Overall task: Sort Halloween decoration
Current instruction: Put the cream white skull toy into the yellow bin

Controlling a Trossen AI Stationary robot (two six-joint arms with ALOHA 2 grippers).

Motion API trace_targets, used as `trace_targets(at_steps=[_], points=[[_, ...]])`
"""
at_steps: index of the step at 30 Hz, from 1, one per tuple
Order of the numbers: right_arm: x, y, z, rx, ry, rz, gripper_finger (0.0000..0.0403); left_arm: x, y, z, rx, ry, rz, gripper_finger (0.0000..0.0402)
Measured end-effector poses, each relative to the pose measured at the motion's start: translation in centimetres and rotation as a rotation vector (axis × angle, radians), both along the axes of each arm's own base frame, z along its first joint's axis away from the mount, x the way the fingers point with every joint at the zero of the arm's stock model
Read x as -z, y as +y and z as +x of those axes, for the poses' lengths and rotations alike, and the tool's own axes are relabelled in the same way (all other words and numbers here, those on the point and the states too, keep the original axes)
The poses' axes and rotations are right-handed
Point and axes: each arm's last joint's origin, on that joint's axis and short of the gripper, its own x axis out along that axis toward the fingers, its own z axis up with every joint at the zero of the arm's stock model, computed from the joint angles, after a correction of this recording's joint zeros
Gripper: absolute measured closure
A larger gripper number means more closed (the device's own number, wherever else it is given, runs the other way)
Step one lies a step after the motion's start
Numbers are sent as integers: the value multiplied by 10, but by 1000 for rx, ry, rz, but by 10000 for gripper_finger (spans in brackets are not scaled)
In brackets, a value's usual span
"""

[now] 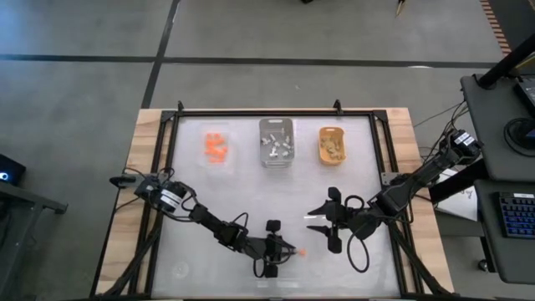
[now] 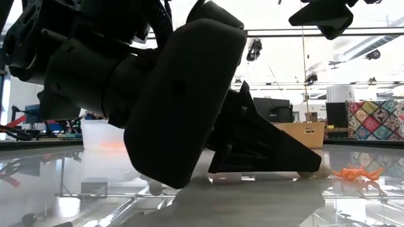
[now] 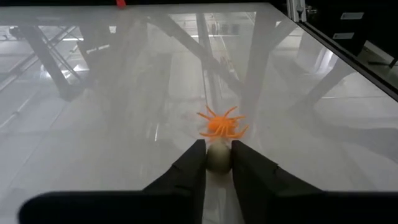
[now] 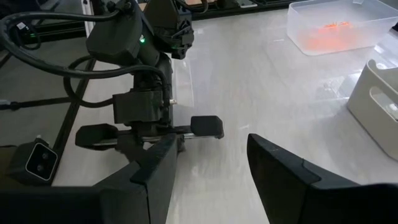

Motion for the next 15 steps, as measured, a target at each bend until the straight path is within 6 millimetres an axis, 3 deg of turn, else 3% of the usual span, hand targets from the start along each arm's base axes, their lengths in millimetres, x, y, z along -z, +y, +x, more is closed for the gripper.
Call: trace_targets(at_steps=[7, 15], points=[[0, 0, 0, 0, 0, 0, 216, 0, 0, 0, -2, -1, 0, 386], [0, 0, 0, 0, -2, 2, 216, -6, 2, -3, -5, 5, 12, 395]])
